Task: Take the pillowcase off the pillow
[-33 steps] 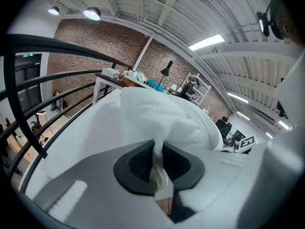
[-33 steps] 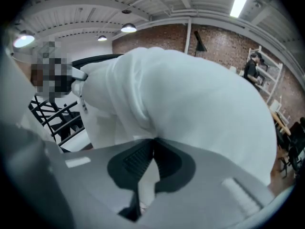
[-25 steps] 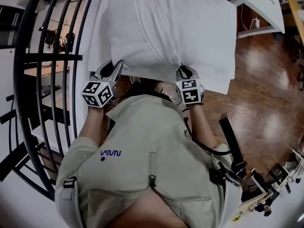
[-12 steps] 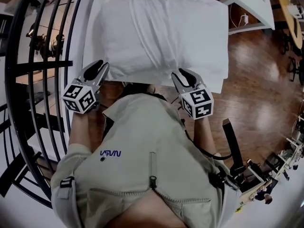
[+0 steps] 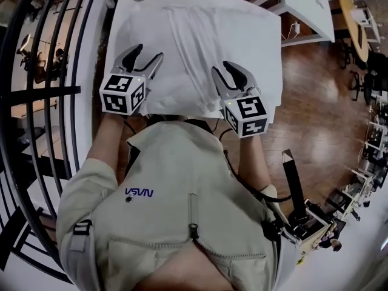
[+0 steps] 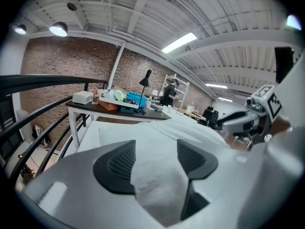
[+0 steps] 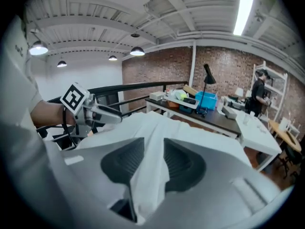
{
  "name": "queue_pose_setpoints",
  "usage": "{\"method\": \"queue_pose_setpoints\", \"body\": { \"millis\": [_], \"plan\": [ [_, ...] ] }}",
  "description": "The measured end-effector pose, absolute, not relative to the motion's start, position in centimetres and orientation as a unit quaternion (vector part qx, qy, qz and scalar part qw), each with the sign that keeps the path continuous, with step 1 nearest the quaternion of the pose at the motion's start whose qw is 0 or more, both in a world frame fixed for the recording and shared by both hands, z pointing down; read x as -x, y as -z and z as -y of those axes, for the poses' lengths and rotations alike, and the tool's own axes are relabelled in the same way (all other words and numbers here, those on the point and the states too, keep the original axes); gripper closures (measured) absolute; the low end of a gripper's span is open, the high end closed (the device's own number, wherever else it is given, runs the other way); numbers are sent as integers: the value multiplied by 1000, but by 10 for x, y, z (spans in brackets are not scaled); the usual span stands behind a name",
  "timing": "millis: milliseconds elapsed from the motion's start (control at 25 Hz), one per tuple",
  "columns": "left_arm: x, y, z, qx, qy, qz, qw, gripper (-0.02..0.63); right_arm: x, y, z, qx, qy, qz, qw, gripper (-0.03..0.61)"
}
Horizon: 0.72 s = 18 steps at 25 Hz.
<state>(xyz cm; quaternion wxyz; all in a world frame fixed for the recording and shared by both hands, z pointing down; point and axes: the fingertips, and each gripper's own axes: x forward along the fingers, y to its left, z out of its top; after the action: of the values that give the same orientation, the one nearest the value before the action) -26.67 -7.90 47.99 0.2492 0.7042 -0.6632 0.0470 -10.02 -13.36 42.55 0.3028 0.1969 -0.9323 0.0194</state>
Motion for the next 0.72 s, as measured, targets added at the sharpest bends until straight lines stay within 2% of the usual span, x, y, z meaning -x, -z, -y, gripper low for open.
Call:
{"method": "queue_pose_setpoints", "body": {
  "millis": [120,280,440,520,640,680,720],
  "plan": [
    [258,-506,94,-707,-98,652,256,299,119,-420,142,-189,4,934,303,449],
    [241,-529,103,-702,-132,644,272,320,140,-426,161,-163,25,937,310,420],
    [225,-545,101,-703,-166,636,273,407,170,-457,172,-113,49,928,350,391],
    [224,-540,94,-704,-176,639,255,487,187,-474,168,-83,73,921,374,380],
    [221,-526,83,-708,-186,644,223,554,201,-498,161,-50,114,902,413,373],
    [219,-523,80,-709,-186,644,217,566,201,-502,162,-49,124,898,420,381],
    [218,-519,77,-711,-185,645,210,575,202,-501,165,-54,129,896,421,423]
  ]
}}
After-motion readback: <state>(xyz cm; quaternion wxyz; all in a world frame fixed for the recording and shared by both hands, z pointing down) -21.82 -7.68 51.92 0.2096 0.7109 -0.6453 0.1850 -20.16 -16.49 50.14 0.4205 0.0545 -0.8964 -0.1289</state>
